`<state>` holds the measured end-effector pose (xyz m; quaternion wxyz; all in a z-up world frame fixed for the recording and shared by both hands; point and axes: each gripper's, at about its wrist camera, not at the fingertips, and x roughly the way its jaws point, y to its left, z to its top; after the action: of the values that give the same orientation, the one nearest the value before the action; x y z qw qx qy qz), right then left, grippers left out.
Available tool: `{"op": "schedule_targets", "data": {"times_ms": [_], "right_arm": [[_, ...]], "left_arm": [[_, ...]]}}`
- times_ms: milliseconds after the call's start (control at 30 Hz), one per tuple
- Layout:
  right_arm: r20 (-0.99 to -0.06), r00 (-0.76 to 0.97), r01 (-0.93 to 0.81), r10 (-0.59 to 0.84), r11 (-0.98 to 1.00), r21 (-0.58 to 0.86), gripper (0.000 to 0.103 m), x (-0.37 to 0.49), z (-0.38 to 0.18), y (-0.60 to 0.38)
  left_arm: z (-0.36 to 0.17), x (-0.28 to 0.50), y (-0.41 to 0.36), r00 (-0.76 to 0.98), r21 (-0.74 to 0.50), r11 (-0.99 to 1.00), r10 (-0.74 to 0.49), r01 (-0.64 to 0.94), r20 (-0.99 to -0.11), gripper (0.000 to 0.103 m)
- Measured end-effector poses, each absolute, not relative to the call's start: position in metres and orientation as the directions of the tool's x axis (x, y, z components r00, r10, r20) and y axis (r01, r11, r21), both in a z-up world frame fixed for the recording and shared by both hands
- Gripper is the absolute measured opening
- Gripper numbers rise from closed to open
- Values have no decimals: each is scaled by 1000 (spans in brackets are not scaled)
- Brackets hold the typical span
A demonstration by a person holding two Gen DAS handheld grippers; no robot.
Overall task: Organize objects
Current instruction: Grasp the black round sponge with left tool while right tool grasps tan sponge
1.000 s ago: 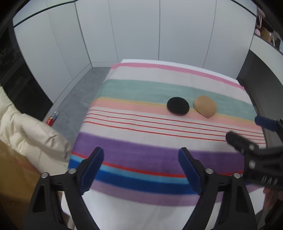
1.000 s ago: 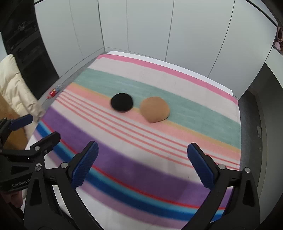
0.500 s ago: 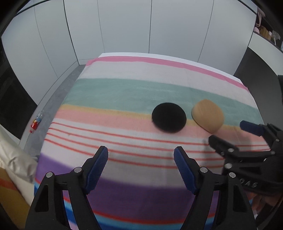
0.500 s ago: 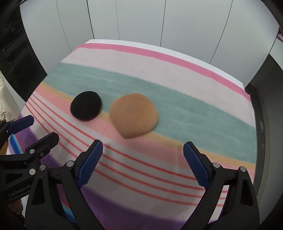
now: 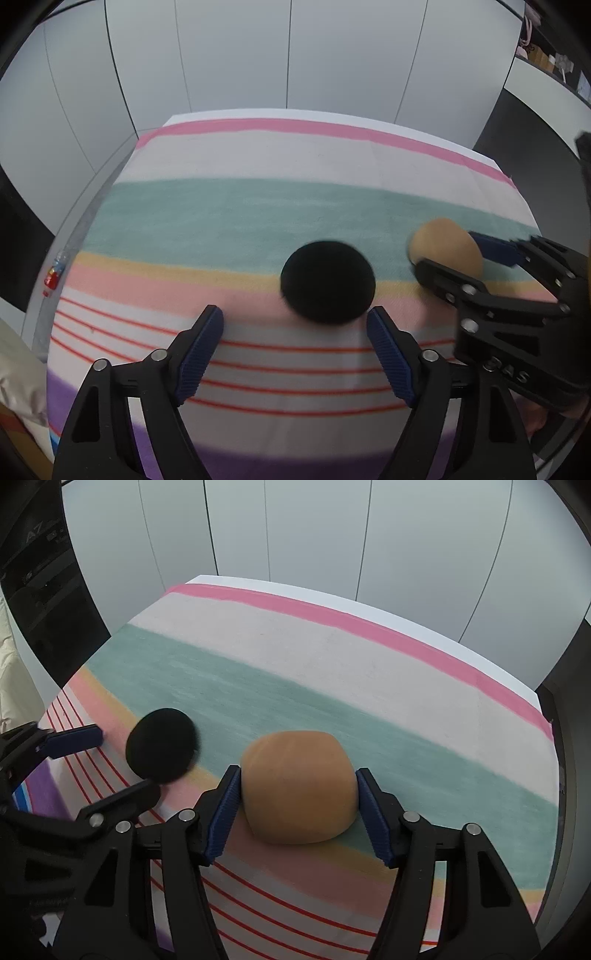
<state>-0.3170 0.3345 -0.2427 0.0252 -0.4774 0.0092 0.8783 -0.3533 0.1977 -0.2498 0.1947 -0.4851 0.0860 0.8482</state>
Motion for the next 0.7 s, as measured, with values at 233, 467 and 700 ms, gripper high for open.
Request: {"op": "schedule_targets", "data": {"times_ms": [233,467,700], "right_arm": [[-849,-524,-119,71,-993,-9,62,-303,-240,356],[-851,-520,-136,75,-991,-5,62,-293,-227,354],[-850,-522,-159,71,-987,15,62,-265,-196,367]], "left_arm": [[-250,-356,222,-474,-3,-896,237,-444,-848,67],[-239,-349,233,-479,6,-896,231,-444,-847,54],[-207,-329,234,-505,16,-896,235,-443,-831,54]]}}
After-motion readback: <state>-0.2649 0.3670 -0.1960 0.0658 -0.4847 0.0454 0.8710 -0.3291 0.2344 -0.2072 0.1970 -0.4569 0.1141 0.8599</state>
